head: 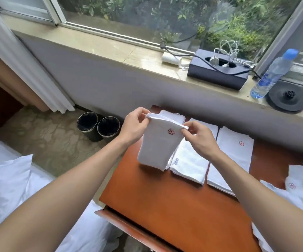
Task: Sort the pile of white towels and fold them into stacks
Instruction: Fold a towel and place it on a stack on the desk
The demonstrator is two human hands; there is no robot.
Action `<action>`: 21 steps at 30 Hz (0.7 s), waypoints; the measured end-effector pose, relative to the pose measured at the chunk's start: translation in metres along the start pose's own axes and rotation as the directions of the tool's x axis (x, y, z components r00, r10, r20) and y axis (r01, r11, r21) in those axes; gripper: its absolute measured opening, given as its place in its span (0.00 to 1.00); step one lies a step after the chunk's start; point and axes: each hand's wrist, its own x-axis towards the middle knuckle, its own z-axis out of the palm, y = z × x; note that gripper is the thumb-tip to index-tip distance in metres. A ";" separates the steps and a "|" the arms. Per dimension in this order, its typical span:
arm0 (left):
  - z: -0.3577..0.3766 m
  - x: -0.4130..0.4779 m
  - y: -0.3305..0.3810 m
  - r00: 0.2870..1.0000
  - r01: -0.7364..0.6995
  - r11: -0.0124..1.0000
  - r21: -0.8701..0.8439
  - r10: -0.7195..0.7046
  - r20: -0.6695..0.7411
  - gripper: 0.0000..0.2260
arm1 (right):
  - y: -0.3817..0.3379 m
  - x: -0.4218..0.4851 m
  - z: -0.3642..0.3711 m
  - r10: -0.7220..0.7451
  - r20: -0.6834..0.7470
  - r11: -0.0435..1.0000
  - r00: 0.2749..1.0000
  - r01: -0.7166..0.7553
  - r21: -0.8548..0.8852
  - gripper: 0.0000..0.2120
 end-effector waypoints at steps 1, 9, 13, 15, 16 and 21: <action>0.003 0.011 -0.004 1.000 0.003 1.000 0.000 -0.003 0.010 0.03 | 0.002 0.010 0.001 0.007 -0.006 1.000 1.000 -0.007 -0.008 0.04; 0.032 0.098 -0.048 0.991 0.004 1.000 0.002 -0.004 0.137 0.03 | 0.034 0.071 0.022 0.093 -0.105 0.994 0.990 -0.097 -0.039 0.03; 0.057 0.141 -0.060 0.988 0.020 0.998 -0.059 -0.010 0.157 0.02 | 0.051 0.109 0.033 0.145 -0.210 0.989 0.967 -0.140 0.039 0.06; 0.070 0.156 -0.072 0.989 0.046 0.995 -0.092 -0.033 0.147 0.02 | 0.061 0.127 0.047 0.168 -0.249 0.986 0.954 -0.158 0.061 0.09; 0.076 0.163 -0.079 0.988 0.059 0.994 -0.095 -0.045 0.145 0.03 | 0.066 0.135 0.055 0.182 -0.267 0.983 0.946 -0.170 0.068 0.10; 0.107 0.205 -0.115 0.985 0.109 0.991 -0.079 -0.097 0.143 0.04 | 0.097 0.173 0.075 0.233 -0.362 0.972 0.902 -0.229 0.057 0.07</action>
